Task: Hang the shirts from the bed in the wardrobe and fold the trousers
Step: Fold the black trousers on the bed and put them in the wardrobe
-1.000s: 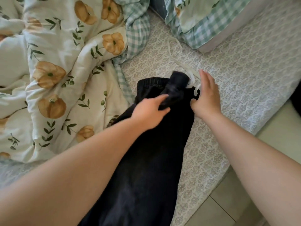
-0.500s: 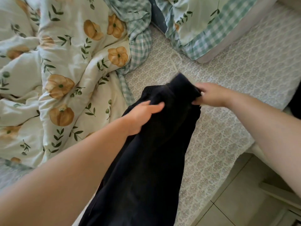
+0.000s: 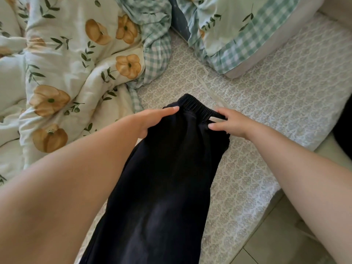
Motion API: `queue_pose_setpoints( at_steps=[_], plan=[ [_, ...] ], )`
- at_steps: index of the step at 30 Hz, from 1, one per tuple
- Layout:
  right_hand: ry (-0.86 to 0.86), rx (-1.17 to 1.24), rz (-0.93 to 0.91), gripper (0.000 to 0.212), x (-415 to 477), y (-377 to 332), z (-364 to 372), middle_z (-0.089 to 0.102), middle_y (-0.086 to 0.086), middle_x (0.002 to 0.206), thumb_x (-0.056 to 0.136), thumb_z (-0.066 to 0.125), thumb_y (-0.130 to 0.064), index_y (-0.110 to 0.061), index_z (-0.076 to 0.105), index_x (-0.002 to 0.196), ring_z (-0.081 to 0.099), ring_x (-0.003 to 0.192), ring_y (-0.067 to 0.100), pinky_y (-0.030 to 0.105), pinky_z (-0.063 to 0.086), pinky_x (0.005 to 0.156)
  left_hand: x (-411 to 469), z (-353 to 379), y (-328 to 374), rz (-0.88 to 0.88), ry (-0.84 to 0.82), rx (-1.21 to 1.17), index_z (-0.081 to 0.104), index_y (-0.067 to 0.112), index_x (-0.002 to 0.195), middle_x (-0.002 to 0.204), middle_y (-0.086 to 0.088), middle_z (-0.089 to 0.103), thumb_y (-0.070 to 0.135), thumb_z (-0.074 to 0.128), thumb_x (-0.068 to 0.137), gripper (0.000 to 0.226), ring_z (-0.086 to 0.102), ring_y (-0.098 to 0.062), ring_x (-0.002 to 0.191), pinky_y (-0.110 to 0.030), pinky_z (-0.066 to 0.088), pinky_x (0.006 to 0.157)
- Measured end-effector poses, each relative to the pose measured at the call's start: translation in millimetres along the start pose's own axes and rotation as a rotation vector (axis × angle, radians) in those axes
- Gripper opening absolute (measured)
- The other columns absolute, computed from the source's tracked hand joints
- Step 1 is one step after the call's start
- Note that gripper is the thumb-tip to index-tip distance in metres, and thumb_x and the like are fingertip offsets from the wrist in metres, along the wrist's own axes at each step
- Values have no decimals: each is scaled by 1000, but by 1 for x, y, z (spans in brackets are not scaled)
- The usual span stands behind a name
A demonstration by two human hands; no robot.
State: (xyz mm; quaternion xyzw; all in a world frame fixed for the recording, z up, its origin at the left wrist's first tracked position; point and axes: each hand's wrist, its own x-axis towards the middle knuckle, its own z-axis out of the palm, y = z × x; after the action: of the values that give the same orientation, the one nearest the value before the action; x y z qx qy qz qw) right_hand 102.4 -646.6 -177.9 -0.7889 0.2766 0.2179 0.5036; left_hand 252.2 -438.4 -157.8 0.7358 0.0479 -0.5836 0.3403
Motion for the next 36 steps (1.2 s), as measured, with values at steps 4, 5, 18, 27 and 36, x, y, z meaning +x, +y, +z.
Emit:
queue_pose_setpoints(
  at_steps=[4, 5, 18, 27, 36],
  plan=[
    [-112, -105, -81, 32, -21, 0, 0, 62, -11, 110, 82, 69, -20, -37, 59, 107, 56, 103, 8, 26, 44, 88, -11, 7, 6, 125, -135, 48, 69, 25, 99, 102, 2, 73, 57, 78, 52, 58, 69, -14, 94, -31, 51, 86],
    [-93, -134, -90, 27, -27, -3, -1, 63, -11, 108, 84, 67, -20, -36, 61, 105, 57, 101, 9, 28, 45, 90, -15, 10, 9, 194, -84, 154, 69, 30, 96, 99, 4, 73, 52, 80, 59, 44, 69, -13, 91, -29, 51, 84],
    [671, 128, 249, 45, -20, -6, 21, 50, 2, 121, 91, 55, -37, -15, 44, 129, 52, 105, 20, 28, 37, 77, 26, 0, -25, 201, 515, 471, 46, 17, 132, 135, -8, 48, 53, 62, 84, 62, 53, -25, 114, -29, 39, 85],
    [554, 172, 384, 21, -26, 28, 52, 64, 4, 93, 90, 59, -33, -14, 62, 98, 59, 85, 26, 28, 43, 67, 31, -7, -48, 324, 748, 343, 49, 36, 103, 99, 5, 59, 38, 50, 94, 10, 55, -14, 74, -28, 43, 65],
    [580, 252, 353, 46, -65, 40, 105, 59, 5, 111, 90, 57, -40, -9, 50, 123, 56, 93, 20, 29, 42, 72, 2, 9, -100, 402, 754, 257, 37, 27, 135, 125, 0, 56, 45, 68, 82, 64, 56, -19, 110, -37, 47, 93]
  ],
)
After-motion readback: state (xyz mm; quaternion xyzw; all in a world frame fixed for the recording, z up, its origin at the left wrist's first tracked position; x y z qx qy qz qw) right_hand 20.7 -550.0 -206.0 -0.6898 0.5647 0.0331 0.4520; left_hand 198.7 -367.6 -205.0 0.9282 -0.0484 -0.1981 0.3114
